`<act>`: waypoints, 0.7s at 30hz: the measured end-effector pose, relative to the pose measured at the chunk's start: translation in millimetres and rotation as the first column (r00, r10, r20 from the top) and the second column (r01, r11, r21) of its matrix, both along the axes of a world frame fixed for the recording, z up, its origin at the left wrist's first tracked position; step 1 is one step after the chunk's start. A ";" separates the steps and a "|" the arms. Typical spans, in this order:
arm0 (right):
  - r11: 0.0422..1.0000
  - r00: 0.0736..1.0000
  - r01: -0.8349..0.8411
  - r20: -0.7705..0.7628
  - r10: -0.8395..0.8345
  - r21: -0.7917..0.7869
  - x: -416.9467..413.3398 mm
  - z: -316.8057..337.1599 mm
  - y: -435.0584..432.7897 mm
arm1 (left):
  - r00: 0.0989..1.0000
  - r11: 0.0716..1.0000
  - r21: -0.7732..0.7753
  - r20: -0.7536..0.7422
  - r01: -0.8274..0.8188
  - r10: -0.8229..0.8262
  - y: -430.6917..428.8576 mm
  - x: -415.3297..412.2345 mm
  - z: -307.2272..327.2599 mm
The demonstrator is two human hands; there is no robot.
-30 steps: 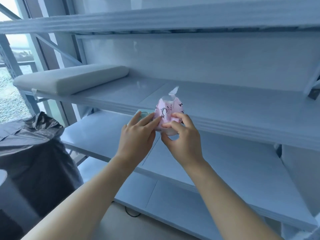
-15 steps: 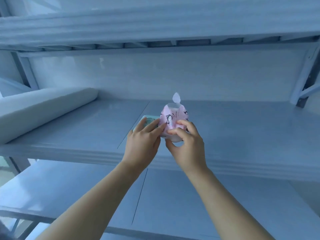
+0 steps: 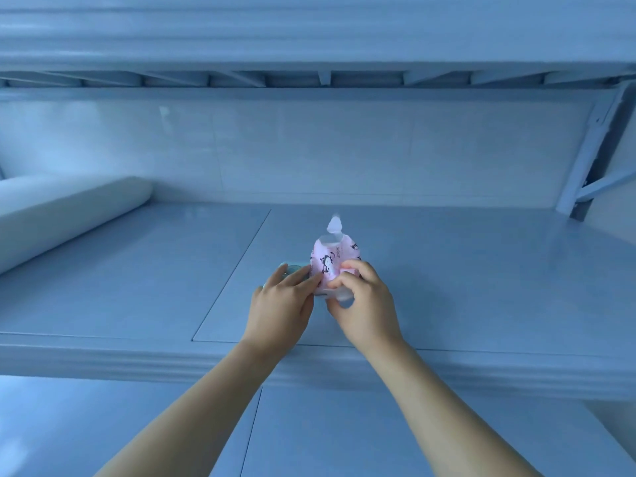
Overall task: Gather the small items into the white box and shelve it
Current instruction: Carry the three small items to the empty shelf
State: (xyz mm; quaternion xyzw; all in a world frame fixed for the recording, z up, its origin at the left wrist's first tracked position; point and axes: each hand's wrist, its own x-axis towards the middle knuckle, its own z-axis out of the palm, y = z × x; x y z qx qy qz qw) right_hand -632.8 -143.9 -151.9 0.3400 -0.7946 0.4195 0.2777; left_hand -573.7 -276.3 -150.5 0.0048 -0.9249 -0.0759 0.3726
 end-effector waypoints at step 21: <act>0.999 0.991 -0.042 0.127 0.038 0.030 -43.7 7.0 18.1 | 0.955 0.984 0.122 0.281 -0.129 0.090 1.3 -32.3 -4.3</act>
